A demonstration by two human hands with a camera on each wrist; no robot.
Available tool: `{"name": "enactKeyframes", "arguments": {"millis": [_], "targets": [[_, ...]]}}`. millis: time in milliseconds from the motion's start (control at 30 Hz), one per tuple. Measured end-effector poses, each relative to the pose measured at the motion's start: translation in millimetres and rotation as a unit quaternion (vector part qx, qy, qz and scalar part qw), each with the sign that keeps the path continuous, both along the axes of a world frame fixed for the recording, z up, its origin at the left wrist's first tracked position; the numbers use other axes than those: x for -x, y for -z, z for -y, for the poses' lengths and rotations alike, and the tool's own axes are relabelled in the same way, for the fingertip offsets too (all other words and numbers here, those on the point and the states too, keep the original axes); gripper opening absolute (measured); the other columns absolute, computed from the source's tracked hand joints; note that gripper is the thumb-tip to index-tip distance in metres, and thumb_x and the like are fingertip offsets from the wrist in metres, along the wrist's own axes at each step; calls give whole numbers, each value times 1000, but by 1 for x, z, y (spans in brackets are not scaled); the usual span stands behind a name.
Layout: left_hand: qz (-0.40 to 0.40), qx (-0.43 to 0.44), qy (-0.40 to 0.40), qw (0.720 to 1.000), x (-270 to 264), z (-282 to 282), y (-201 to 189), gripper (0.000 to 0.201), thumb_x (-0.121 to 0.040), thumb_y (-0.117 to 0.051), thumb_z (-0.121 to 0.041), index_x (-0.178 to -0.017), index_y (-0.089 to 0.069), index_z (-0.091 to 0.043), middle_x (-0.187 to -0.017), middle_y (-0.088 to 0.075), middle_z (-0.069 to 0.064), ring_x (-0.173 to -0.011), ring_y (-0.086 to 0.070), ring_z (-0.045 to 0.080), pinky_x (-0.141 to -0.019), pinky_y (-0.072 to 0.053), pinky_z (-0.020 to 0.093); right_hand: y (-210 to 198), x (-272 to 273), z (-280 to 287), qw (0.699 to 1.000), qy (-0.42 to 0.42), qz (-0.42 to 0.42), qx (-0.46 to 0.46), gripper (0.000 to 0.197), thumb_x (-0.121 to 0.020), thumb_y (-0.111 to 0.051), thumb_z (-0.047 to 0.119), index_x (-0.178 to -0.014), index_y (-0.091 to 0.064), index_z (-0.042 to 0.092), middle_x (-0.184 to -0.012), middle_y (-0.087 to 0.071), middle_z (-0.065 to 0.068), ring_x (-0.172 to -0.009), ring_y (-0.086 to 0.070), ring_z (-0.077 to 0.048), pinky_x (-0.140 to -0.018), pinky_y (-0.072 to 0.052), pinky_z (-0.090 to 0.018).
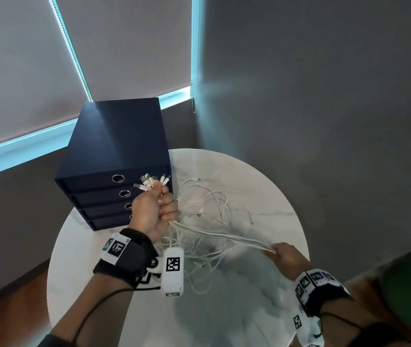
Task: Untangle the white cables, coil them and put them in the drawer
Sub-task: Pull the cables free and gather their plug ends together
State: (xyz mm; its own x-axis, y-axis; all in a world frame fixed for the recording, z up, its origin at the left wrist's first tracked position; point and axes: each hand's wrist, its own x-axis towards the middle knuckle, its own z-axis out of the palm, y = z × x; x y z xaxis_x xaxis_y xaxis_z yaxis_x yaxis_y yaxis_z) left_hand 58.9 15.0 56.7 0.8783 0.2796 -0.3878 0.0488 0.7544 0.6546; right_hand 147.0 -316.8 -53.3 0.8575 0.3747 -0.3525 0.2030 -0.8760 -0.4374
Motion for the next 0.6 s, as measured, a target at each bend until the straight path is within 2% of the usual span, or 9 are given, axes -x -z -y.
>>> {"name": "enactKeyframes", "arguments": {"millis": [33, 100, 167, 200, 300, 400, 467, 567, 600], "targets": [[-15, -13, 18, 1000, 1, 0, 0, 39, -107, -33, -33, -73, -43, -19, -51, -27, -9, -36, -21, 4, -32, -18, 17, 0, -3, 9, 1000, 12, 4, 9, 38, -94, -53, 49, -63, -56, 28, -63, -58, 5, -72, -63, -20, -62, -42, -27], [-47, -55, 65, 995, 5, 0, 3, 38, -107, -34, -32, -74, -44, -18, -52, -27, -8, -37, -20, 4, -33, -16, 16, -6, -10, 24, 998, 27, 31, 37, 33, -95, -54, 45, -63, -53, 37, -75, -66, 4, -87, -67, -24, -70, -44, -28], [-81, -91, 128, 984, 11, 5, 9, 36, -106, -37, -32, -75, -45, -17, -54, -26, -8, -38, -19, 5, -35, -15, 14, -17, -18, 35, 995, 48, 58, 68, 34, -98, -48, 48, -66, -53, 35, -94, -72, -4, -98, -66, -30, -75, -43, -29], [-94, -102, 164, 977, 14, 9, 12, 35, -106, -38, -31, -75, -45, -17, -54, -26, -7, -39, -19, 5, -35, -14, 14, -22, -26, 39, 992, 63, 73, 78, 36, -98, -44, 50, -72, -58, 31, -100, -72, -7, -101, -65, -32, -78, -44, -31], [-109, -124, 250, 954, 25, 25, 21, 37, -106, -37, -32, -73, -44, -18, -56, -23, -6, -40, -16, 5, -37, -13, 12, -39, -48, 40, 980, 105, 138, 95, 43, -100, -38, 51, -104, -70, 24, -111, -71, -10, -109, -62, -35, -88, -47, -37], [-102, -139, 283, 943, 31, 38, 27, 38, -107, -38, -32, -72, -44, -18, -57, -21, -5, -41, -15, 6, -37, -16, 12, -43, -60, 34, 968, 132, 176, 117, 45, -100, -33, 52, -112, -68, 26, -116, -69, -11, -115, -57, -37, -97, -43, -42], [-97, -167, 293, 936, 32, 44, 30, 37, -107, -39, -32, -73, -44, -18, -58, -21, -4, -42, -14, 6, -37, -16, 11, -38, -59, 25, 972, 146, 145, 114, 43, -100, -35, 51, -107, -68, 24, -119, -67, -12, -116, -56, -38, -98, -42, -43], [-94, -214, 281, 931, 34, 51, 37, 38, -107, -40, -33, -72, -43, -18, -56, -23, -4, -43, -15, 8, -40, -17, 11, -12, -50, 18, 978, 128, 97, 131, 28, -97, -45, 44, -79, -56, 26, -116, -66, -10, -111, -60, -35, -94, -45, -40], [-94, -220, 270, 933, 34, 53, 39, 38, -106, -41, -34, -72, -44, -18, -56, -24, -4, -43, -15, 8, -41, -17, 12, 0, -48, 16, 980, 105, 83, 148, 21, -93, -51, 38, -75, -53, 28, -115, -66, -9, -108, -61, -33, -93, -47, -38]]}}
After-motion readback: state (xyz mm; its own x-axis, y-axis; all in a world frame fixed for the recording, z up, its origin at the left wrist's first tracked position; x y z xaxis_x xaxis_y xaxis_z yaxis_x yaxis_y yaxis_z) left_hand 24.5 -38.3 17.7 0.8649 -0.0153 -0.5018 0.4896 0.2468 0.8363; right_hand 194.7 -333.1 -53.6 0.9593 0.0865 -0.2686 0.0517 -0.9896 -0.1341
